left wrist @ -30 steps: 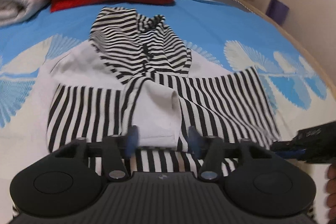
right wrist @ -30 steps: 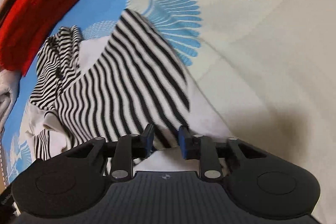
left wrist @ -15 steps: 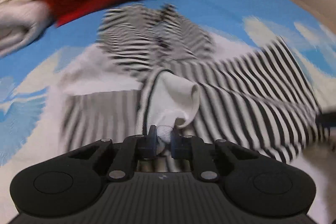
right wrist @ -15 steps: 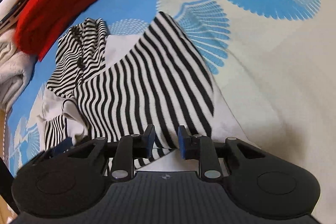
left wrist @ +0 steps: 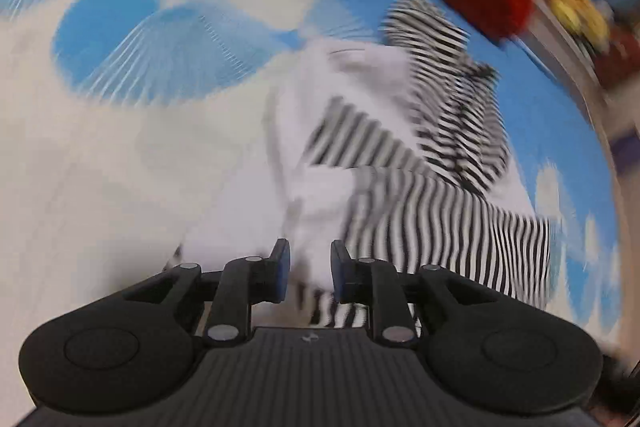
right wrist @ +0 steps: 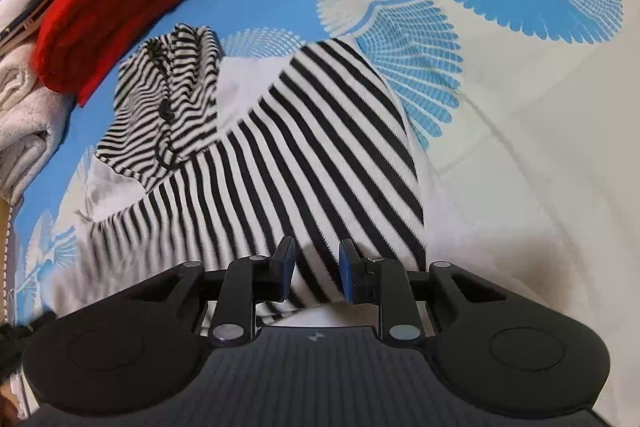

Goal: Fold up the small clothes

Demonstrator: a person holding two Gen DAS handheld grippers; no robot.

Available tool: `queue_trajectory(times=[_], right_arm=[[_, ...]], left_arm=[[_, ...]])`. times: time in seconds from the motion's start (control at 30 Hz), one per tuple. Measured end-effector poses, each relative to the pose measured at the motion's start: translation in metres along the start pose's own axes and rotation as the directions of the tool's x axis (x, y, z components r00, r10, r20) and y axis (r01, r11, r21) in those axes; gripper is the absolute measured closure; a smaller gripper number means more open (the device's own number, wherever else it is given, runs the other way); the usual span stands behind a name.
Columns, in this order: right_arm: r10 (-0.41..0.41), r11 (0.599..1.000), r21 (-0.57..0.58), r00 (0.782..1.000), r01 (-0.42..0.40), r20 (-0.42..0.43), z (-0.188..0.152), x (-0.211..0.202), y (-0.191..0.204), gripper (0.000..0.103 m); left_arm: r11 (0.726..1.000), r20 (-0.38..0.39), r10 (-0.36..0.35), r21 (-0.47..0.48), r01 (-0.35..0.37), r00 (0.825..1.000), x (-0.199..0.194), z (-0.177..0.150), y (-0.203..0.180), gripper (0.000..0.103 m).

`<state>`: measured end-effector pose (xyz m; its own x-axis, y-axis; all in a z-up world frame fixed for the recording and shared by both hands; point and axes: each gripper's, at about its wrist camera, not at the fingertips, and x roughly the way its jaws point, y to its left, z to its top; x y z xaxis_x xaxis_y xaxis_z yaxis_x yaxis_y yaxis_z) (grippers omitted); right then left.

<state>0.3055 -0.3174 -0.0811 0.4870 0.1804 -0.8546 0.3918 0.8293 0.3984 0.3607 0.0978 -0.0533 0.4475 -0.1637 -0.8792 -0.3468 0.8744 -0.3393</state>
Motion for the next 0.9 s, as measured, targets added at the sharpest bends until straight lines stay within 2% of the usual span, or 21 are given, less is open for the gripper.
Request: queue_trajectory(times=[0.17,0.27,0.33,0.4,0.43,0.5,0.6,0.7,0.8,0.83,0.9], right_arm=[[-0.068,0.998,0.004,0.998,0.068,-0.008,-0.003,0.005,-0.005,0.078],[-0.071,0.997,-0.004,0.998,0.071,0.001,-0.002,0.005,-0.004,0.078],[-0.07,0.997,-0.013,0.998,0.07,0.008,-0.001,0.005,-0.002,0.078],[-0.068,0.998,-0.004,0.998,0.068,-0.002,0.0,0.009,-0.004,0.078],[-0.072,0.997,0.005,0.997,0.073,-0.007,0.0,0.011,-0.006,0.078],[-0.09,0.995,0.037,0.996,0.091,-0.02,0.0,0.015,-0.011,0.078],[-0.076,0.996,0.054,0.997,0.076,0.005,0.002,0.01,-0.01,0.078],[-0.034,0.999,0.017,0.998,0.033,0.049,0.004,0.004,-0.002,0.077],[-0.005,0.997,0.073,1.0,0.005,-0.009,0.002,0.014,-0.01,0.077],[-0.017,0.996,0.086,0.999,0.019,-0.031,0.0,0.018,-0.014,0.077],[-0.062,0.994,0.083,0.997,0.067,-0.053,-0.001,0.022,-0.017,0.077]], left_arm=[[0.996,0.054,-0.045,0.079,0.041,0.998,0.0,0.008,-0.006,0.078],[0.991,0.002,-0.1,0.088,0.099,0.995,0.017,0.007,-0.005,0.078],[0.994,-0.054,-0.054,0.09,0.059,0.997,0.036,0.002,0.001,0.078],[0.997,-0.098,0.054,0.062,-0.048,0.994,0.051,-0.002,0.012,0.078],[0.997,-0.101,0.074,0.04,-0.071,0.992,0.052,-0.004,0.017,0.076],[0.997,-0.076,0.068,0.036,-0.066,0.995,0.044,-0.003,0.011,0.076],[0.988,0.022,0.041,0.145,-0.044,0.999,0.025,-0.004,-0.014,0.076],[0.98,0.024,0.023,0.198,-0.028,0.999,0.027,-0.01,-0.029,0.076],[0.994,-0.08,0.014,0.112,-0.005,0.997,0.048,-0.013,-0.017,0.076],[0.997,-0.11,0.018,0.08,-0.009,0.994,0.053,-0.014,-0.011,0.077],[0.998,-0.118,0.026,0.058,-0.019,0.993,0.055,-0.015,-0.005,0.077]])
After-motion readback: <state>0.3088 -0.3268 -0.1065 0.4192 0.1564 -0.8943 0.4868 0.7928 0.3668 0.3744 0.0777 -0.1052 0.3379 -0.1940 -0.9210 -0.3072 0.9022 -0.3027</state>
